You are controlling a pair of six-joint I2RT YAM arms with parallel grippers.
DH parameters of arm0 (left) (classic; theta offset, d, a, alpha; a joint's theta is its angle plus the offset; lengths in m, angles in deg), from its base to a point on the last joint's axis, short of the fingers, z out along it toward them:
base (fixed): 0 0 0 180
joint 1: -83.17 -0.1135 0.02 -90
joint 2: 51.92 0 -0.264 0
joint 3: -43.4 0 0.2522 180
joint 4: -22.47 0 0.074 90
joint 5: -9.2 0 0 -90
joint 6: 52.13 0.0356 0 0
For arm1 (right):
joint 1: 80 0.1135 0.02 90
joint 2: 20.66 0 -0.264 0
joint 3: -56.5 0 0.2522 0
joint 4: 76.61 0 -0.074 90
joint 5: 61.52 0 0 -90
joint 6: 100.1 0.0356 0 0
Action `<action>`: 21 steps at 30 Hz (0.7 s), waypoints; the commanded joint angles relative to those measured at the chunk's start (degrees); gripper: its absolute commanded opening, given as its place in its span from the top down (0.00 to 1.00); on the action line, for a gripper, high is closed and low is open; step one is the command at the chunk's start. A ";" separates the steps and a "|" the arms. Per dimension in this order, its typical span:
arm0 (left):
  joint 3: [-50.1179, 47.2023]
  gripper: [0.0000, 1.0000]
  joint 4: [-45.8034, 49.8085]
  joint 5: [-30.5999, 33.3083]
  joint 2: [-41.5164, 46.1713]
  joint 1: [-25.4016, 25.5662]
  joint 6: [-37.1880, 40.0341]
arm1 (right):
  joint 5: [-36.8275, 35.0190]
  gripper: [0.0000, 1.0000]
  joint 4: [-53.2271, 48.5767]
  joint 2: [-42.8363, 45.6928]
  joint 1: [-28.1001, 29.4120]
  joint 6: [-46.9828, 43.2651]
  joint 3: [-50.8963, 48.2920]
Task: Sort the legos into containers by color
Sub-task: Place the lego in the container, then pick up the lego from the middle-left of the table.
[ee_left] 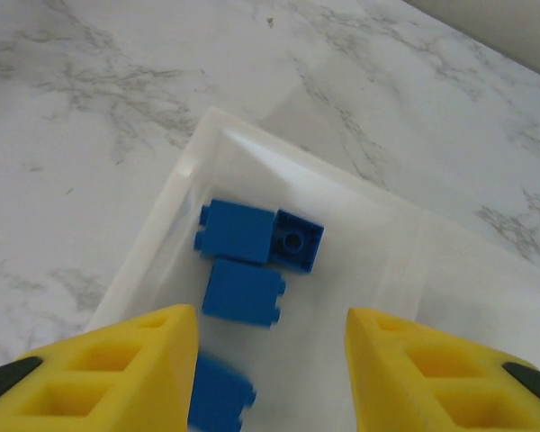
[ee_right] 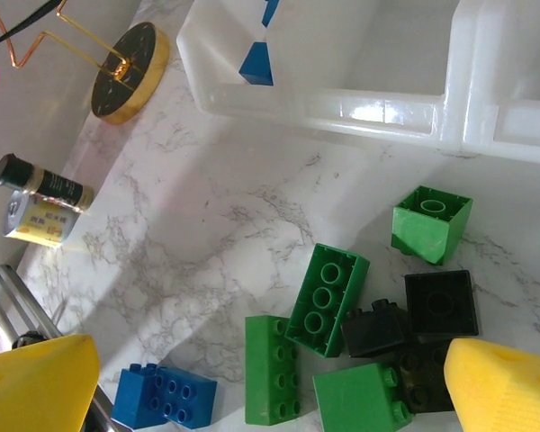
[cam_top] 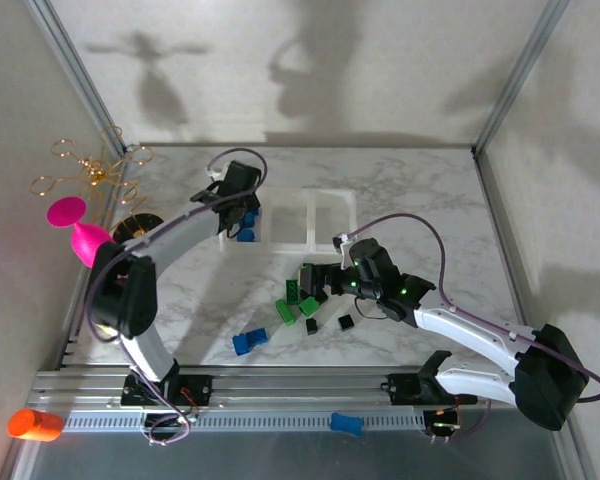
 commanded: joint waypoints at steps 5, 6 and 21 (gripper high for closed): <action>-10.66 0.52 7.36 4.18 13.09 5.61 -3.55 | 1.31 0.01 -0.58 -1.00 1.60 -4.79 -2.33; -12.06 0.52 8.59 4.95 14.78 7.03 -4.17 | 1.17 0.01 -0.65 -1.21 2.05 -5.08 -2.62; -28.03 0.47 29.20 4.55 33.69 29.28 -29.48 | 3.24 0.01 6.30 -5.95 8.89 -5.85 -6.93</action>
